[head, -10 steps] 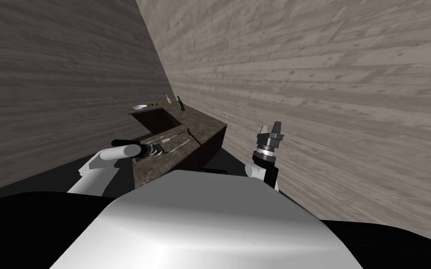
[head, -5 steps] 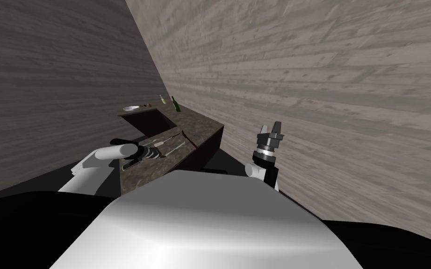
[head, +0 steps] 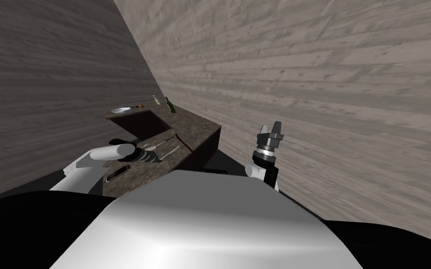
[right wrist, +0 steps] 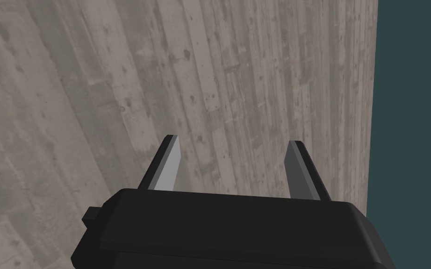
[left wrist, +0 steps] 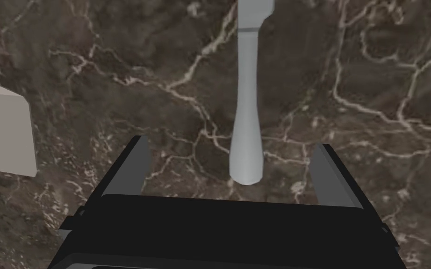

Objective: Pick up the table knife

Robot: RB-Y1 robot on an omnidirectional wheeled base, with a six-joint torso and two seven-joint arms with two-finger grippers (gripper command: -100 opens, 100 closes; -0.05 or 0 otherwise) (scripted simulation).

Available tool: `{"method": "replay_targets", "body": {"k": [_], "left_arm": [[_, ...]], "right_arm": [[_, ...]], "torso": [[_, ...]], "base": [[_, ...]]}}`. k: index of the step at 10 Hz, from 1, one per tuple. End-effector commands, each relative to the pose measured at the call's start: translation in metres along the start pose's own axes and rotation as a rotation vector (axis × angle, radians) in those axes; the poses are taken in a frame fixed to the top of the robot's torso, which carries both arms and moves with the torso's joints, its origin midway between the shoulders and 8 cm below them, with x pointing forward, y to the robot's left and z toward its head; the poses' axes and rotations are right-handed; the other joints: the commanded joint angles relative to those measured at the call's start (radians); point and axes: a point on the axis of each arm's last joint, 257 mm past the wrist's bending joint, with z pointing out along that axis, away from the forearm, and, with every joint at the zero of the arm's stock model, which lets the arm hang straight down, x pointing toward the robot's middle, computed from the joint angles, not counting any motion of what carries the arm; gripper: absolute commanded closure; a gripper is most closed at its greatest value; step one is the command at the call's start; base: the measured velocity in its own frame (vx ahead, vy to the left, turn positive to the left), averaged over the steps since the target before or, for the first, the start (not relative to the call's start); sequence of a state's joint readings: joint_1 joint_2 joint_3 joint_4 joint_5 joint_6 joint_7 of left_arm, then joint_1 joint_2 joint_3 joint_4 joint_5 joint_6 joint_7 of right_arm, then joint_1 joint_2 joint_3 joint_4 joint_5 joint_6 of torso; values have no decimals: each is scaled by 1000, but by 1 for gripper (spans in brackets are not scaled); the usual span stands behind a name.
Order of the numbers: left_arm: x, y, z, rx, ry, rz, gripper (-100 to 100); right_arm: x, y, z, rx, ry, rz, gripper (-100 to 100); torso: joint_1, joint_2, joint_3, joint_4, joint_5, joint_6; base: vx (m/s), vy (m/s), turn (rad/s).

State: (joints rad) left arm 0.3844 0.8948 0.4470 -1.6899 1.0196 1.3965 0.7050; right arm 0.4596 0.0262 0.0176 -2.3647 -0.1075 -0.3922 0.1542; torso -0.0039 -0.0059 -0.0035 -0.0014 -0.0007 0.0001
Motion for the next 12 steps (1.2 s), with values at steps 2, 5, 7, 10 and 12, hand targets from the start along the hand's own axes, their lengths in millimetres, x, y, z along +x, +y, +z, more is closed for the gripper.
{"method": "replay_targets", "body": {"k": [2, 5, 7, 10, 12], "left_arm": [[-31, 12, -3, -67, -92, -45, -100], [-56, 22, -7, -114, -171, -81, -100], [-60, 23, -7, -120, -184, -87, -100], [-68, 27, 9, -123, -185, -95, -100], [-70, 28, 12, -124, -186, -97, -100]], "right_arm": [[0, 0, 0, 0, 0, 0, 0], [0, 0, 0, 0, 0, 0, 0], [0, 0, 0, 0, 0, 0, 0], [0, 0, 0, 0, 0, 0, 0], [0, 0, 0, 0, 0, 0, 0]], "torso": [[1, 0, 0, 0, 0, -1], [-1, -2, -1, -1, 0, -1], [-1, -1, -1, 0, 0, -1], [2, 6, 3, 1, 1, -1], [3, 6, 4, 1, 1, -1]], "base": [[86, -32, -102], [119, -57, -73], [79, -37, -38], [5, -1, -19], [0, 2, -12]]}}
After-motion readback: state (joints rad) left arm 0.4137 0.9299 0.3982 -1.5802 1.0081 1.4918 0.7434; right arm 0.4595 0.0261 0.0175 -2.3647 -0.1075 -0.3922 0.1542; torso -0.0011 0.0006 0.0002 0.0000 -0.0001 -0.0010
